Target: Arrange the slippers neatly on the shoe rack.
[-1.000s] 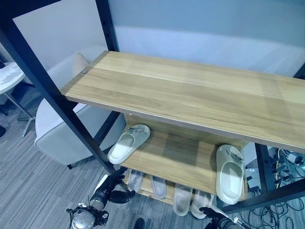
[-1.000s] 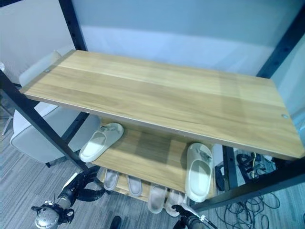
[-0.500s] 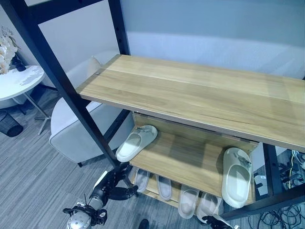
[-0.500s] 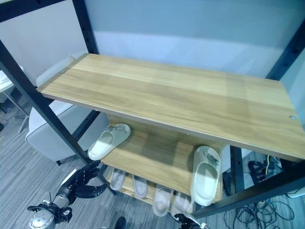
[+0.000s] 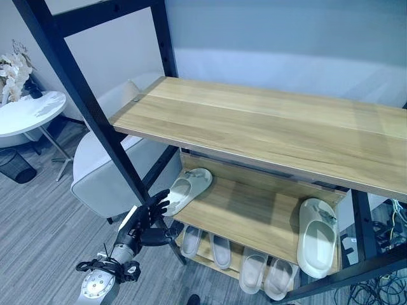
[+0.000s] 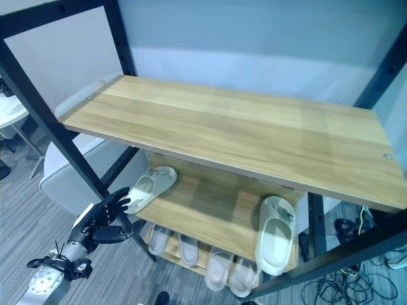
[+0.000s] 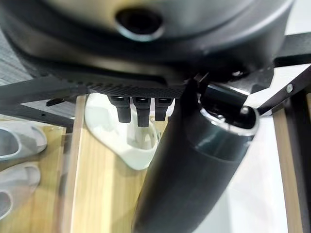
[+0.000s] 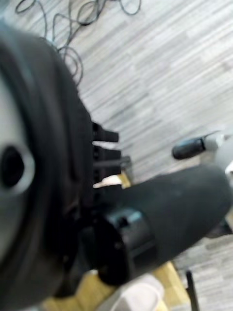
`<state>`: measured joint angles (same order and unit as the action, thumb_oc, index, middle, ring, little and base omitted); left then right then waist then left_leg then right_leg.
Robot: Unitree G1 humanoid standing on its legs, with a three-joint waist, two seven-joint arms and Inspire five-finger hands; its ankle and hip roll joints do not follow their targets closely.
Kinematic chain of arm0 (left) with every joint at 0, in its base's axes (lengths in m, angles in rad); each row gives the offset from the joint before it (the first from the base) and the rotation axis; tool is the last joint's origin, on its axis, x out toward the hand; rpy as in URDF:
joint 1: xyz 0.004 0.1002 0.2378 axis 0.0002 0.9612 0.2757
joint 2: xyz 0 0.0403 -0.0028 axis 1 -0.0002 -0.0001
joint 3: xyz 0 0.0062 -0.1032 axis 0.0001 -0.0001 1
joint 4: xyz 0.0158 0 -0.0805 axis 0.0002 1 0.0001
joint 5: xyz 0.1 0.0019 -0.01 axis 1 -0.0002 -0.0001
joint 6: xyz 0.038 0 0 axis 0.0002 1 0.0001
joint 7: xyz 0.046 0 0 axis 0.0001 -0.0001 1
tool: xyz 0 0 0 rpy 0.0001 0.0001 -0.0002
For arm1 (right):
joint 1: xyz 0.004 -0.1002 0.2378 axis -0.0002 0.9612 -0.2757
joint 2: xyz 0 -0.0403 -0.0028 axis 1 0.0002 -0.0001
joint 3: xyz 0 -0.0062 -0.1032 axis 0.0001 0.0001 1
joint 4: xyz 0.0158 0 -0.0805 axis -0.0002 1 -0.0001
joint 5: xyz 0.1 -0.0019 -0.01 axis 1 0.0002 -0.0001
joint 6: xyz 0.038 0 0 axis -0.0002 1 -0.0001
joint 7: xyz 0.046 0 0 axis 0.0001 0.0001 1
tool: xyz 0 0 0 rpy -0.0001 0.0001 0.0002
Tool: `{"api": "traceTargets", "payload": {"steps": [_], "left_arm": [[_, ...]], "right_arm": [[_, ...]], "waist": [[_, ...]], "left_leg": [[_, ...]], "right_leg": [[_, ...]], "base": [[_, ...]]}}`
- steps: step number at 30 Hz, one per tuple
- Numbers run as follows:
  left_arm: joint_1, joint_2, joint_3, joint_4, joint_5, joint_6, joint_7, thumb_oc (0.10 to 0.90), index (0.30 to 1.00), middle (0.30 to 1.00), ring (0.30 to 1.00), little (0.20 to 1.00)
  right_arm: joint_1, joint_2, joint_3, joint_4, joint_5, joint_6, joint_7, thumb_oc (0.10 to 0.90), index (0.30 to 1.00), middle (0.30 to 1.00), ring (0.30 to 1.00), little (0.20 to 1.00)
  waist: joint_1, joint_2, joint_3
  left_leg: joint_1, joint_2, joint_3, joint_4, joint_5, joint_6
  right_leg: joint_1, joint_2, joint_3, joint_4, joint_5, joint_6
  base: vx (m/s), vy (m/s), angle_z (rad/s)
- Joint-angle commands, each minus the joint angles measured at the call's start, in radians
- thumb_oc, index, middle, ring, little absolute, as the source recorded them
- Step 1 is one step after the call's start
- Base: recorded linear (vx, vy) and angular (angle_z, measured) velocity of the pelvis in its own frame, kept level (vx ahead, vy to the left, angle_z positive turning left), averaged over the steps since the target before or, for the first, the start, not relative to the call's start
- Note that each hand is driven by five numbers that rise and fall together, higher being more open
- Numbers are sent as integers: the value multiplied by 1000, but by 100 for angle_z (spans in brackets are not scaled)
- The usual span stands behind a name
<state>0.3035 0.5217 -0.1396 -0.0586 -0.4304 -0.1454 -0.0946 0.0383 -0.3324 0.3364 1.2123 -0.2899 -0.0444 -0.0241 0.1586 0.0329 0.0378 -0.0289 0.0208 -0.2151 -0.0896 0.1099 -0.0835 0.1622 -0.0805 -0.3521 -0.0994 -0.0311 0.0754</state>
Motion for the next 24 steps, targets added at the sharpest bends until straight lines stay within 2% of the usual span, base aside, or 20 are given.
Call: {"api": "traceTargets", "payload": {"steps": [1,6,14,24], "left_arm": [[-127,29,50,-130,102,-115,77,800,900,900,900,900],[-183,67,32,-121,224,-130,129,800,900,900,900,900],[-254,74,-6,-79,334,-123,185,800,900,900,900,900],[-302,85,-33,-51,428,-120,214,800,900,900,900,900]], "right_arm": [[-21,-2,16,-8,59,-6,-1,800,900,900,900,900],[-36,0,29,-33,75,-16,-3,800,900,900,900,900],[-36,11,45,-40,69,-16,-6,800,900,900,900,900],[-29,10,53,-37,59,-21,-8,800,900,900,900,900]], "waist": [[28,-56,-31],[23,-70,-31],[6,-87,-35],[-14,-89,-41]], "left_leg": [[-6,-28,55,2,-55,-2],[-6,-25,64,2,-61,-1],[-4,-23,80,2,-71,3],[-4,-21,95,2,-77,4]], "right_leg": [[-53,-44,25,12,-15,42],[-60,-46,33,12,-11,45],[-64,-47,45,12,-5,48],[-76,-48,61,12,-3,50]], "base": [[0,0,0],[0,0,0],[0,0,0],[10,4,-2]]}}
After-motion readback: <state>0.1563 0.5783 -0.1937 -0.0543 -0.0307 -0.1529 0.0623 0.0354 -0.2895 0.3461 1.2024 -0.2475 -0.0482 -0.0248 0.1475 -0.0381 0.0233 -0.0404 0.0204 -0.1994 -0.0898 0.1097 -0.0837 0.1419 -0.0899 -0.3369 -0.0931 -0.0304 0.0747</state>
